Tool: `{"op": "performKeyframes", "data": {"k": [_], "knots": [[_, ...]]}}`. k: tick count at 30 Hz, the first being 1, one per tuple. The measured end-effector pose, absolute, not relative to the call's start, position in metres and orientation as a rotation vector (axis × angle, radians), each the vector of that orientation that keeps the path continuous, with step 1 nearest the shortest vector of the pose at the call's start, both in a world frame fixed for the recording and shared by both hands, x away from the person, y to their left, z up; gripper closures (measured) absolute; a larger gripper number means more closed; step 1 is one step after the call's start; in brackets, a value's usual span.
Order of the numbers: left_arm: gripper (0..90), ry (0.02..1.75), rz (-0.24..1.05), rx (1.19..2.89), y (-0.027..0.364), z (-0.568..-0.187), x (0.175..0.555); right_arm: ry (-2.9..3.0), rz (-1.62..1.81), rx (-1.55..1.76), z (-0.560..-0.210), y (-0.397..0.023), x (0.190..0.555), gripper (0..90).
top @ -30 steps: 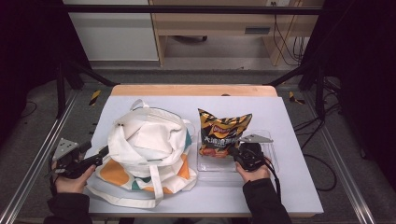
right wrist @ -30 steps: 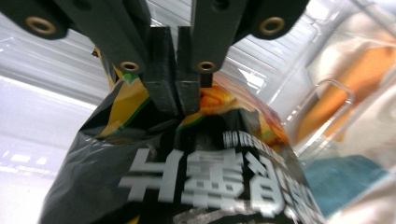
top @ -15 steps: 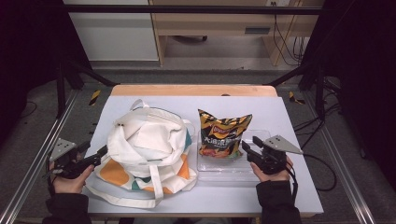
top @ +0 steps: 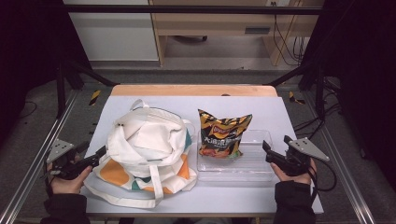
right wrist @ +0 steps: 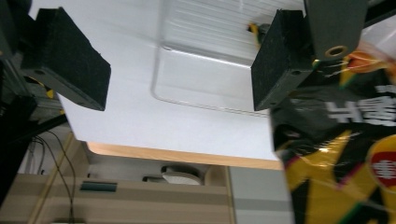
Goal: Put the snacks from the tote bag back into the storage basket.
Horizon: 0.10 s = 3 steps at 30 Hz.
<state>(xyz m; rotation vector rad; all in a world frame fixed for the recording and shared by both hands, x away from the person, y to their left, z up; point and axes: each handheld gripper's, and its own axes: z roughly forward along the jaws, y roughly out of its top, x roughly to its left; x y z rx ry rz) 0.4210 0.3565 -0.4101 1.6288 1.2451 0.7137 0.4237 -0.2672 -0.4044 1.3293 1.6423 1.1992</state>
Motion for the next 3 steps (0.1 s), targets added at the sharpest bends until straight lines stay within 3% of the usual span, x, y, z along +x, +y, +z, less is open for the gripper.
{"op": "performKeyframes", "data": {"k": [3], "knots": [[27.4,1.249,0.711,1.626,0.3575,-0.411,0.4214,1.624,1.183,1.347,-0.4075,-0.2761,0.424,19.1]]}}
